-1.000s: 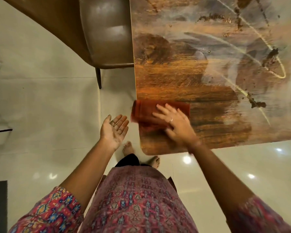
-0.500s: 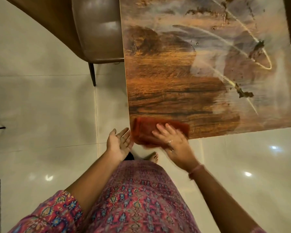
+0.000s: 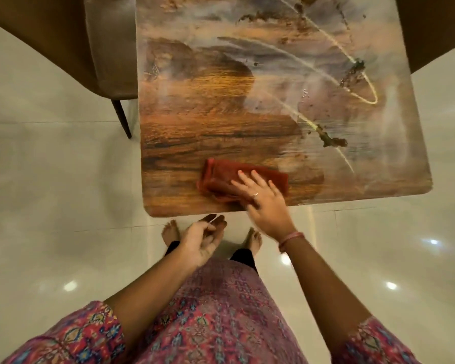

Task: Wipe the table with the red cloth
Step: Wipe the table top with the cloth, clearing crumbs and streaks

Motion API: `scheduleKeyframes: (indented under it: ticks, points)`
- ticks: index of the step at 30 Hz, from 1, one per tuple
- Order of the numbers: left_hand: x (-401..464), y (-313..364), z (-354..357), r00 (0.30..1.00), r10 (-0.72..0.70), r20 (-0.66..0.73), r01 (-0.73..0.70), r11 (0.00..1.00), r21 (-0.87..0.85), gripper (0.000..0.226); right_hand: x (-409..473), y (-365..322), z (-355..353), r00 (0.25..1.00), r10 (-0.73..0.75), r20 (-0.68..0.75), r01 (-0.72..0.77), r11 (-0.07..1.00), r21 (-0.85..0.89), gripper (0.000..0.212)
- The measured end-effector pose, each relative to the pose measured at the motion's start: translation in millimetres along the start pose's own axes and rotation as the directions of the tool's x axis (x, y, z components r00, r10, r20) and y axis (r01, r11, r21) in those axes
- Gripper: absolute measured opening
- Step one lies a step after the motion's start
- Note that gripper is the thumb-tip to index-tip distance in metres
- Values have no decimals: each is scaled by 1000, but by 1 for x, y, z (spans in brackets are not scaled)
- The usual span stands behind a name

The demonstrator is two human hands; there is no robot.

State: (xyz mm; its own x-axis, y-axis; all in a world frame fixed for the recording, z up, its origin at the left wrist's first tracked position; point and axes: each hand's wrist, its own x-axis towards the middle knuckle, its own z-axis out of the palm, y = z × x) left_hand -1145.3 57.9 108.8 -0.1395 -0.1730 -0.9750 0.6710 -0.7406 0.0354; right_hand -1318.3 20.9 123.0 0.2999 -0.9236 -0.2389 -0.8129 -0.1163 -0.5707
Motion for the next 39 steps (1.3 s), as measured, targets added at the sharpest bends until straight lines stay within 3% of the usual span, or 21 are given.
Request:
scheduleKeyframes:
  ticks: [4,7,8,10,12,14,16,19,21,23,25,28,30,33,35,37,39]
  points:
    - [-9,-43,63,996,85,38,-83,995,-56,29,20,91,-68,947,228,-225,-222,974,52,48]
    - [-10,-72,106,980,179,85,-158,966,-205,12,60,108,-85,895,350,-276,-360,933,17,49]
    - [-9,-81,118,973,215,83,-185,945,-269,18,65,105,-82,893,353,-279,-371,928,-15,51]
    - [-6,-92,134,958,281,50,-241,893,-380,43,55,92,-68,943,233,-236,-254,965,-64,54]
    - [-3,-100,144,946,324,23,-277,842,-463,61,14,81,-47,996,3,-84,-11,996,-86,57]
    - [1,-103,148,940,341,7,-291,810,-509,68,-32,93,-43,986,-161,50,164,984,-69,60]
    - [5,-103,150,945,328,8,-275,806,-524,74,-47,129,-66,983,-184,18,184,982,-48,58]
    - [11,-105,156,956,293,12,-248,828,-504,81,-9,188,-117,982,51,-182,-62,997,-51,54]
    - [14,-110,160,959,284,4,-246,836,-491,83,36,201,-144,924,268,-273,-272,962,24,47]
    - [17,-115,164,959,283,9,-244,843,-478,85,59,186,-140,879,378,-292,-377,924,60,49]
    - [19,-117,167,960,280,15,-241,850,-469,86,41,155,-111,929,258,-263,-263,965,19,54]
    - [21,-115,168,964,268,0,-239,860,-451,84,-40,130,-69,998,-64,-21,63,997,-42,55]
    - [19,-115,167,965,263,-10,-240,865,-441,84,-66,152,-81,995,-101,-6,101,995,-8,51]
    - [14,-114,168,971,239,-14,-219,863,-455,90,-36,199,-123,974,89,-209,-91,996,0,49]
    - [12,-114,169,972,232,-33,-221,862,-457,91,6,210,-145,885,310,-348,-299,950,87,42]
    - [13,-115,169,972,231,-36,-221,860,-460,92,34,191,-140,796,474,-378,-461,878,129,46]
    - [14,-116,168,971,239,-20,-223,868,-443,91,28,155,-107,851,389,-354,-390,918,71,52]
